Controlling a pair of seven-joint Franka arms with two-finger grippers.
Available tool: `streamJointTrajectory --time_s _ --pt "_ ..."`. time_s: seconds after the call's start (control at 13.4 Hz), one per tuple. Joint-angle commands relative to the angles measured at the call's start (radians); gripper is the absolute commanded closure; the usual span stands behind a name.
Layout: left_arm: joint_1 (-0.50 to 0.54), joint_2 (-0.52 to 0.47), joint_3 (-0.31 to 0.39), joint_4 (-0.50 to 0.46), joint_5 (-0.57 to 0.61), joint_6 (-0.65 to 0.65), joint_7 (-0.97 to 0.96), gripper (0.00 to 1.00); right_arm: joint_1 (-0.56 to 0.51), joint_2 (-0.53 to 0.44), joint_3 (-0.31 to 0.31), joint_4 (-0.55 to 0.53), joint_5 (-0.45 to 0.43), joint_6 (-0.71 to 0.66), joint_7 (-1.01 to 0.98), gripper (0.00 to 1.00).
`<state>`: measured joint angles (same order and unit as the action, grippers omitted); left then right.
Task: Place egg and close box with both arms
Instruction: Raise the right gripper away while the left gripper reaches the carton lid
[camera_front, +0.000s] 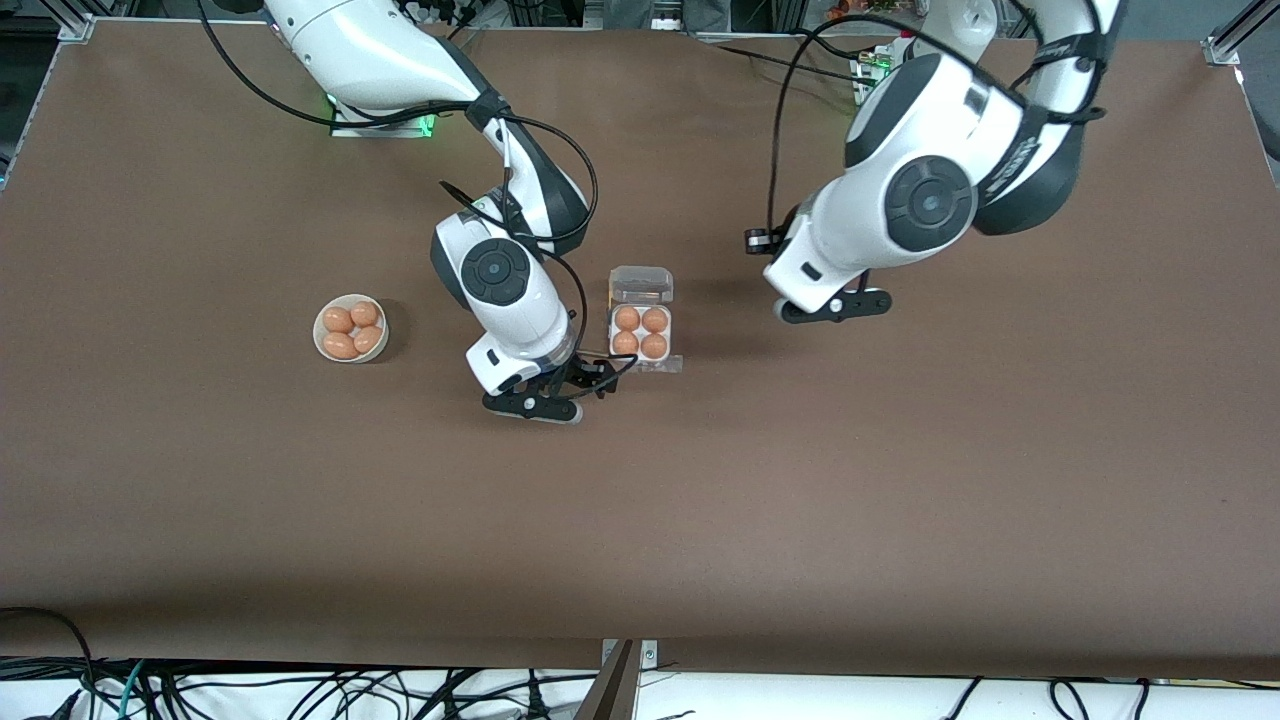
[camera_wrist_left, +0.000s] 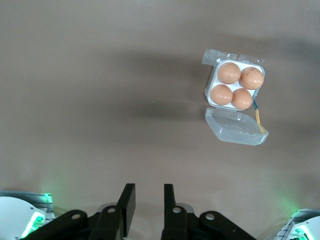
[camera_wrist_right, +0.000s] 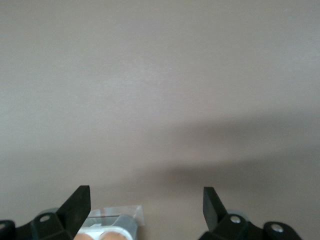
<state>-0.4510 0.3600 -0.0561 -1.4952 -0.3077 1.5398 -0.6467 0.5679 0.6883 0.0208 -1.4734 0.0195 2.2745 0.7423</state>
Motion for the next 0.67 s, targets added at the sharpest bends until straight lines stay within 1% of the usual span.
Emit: streamJointTrajectory --time_s 0.0,0.3,0.45,0.6 --pt "-0.063 0.069 0.012 0.062 -0.022 -0.02 -0.071 0.72 0.001 -0.036 -0.038 -0.002 0.005 -0.074 -0.047 0.0" --pt "-0.112 0.109 0.01 0.064 -0.045 -0.02 -0.134 0.75 -0.097 -0.087 -0.044 -0.001 0.013 -0.187 -0.22 0.0" --pt "-0.133 0.123 0.01 0.064 -0.047 -0.02 -0.154 0.75 -0.143 -0.117 -0.044 -0.001 0.013 -0.234 -0.238 0.0" --pt "-0.14 0.128 0.01 0.064 -0.076 -0.02 -0.16 0.75 -0.161 -0.15 -0.05 0.001 0.013 -0.292 -0.247 0.0"
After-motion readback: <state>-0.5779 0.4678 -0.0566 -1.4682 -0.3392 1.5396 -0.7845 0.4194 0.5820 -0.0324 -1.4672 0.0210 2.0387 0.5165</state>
